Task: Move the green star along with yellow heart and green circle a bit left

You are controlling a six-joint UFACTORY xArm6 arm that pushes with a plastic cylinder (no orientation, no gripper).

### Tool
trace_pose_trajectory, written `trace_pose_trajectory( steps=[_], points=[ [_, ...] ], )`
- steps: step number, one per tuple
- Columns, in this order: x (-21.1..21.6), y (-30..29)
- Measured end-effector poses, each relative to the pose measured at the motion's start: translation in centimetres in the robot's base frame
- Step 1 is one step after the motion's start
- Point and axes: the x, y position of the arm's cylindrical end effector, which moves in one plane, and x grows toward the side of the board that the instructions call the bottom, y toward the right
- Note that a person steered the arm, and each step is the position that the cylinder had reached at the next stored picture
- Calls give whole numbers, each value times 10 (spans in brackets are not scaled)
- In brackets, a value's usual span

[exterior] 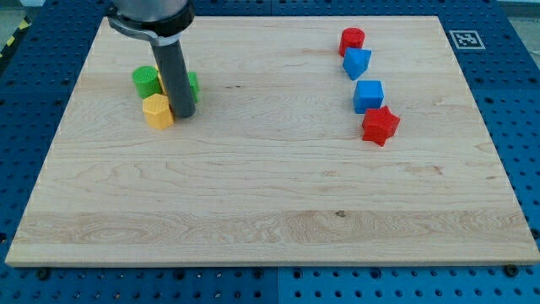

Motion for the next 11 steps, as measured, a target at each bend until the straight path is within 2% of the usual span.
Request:
trace_pose_trajectory(
  steps=[3,5,6,9,11],
  points=[
    [9,34],
    [-33,55],
    [-48,47],
    [-49,-10],
    [-49,11]
  ],
)
